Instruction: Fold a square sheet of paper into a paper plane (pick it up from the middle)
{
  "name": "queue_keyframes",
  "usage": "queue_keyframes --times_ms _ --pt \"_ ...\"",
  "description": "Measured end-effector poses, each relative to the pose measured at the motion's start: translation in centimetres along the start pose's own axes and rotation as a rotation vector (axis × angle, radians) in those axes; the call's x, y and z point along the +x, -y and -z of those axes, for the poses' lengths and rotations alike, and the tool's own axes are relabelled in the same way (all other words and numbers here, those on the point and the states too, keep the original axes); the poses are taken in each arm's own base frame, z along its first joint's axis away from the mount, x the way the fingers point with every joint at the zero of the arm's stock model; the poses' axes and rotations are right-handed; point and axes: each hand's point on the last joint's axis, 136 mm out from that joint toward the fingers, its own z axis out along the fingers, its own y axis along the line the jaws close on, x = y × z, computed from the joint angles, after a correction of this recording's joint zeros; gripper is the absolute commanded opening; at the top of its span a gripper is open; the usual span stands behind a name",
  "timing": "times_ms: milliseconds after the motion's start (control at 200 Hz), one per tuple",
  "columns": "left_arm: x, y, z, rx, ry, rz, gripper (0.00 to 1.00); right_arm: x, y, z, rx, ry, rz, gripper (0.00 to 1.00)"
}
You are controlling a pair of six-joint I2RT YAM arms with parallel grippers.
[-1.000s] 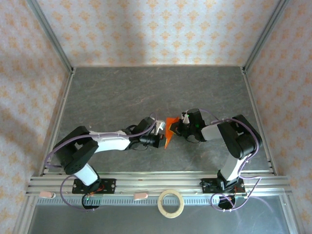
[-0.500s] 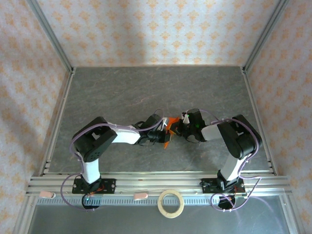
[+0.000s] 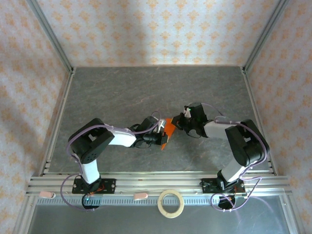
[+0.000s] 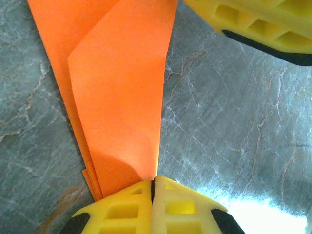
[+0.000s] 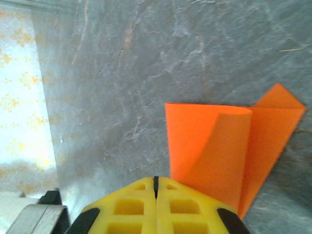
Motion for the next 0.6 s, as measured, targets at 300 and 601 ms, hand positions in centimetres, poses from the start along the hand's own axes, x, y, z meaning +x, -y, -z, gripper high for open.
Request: queue_keyframes --times_ms 300,601 --pt "0.0 0.0 0.0 0.003 0.0 0.0 0.0 2.1 2.1 -1.6 0.077 -0.06 0.01 0.0" --pt "0.0 0.1 0.0 0.009 -0.002 -0.024 0.0 1.8 3.1 -2.1 0.083 -0.112 -0.003 0.0"
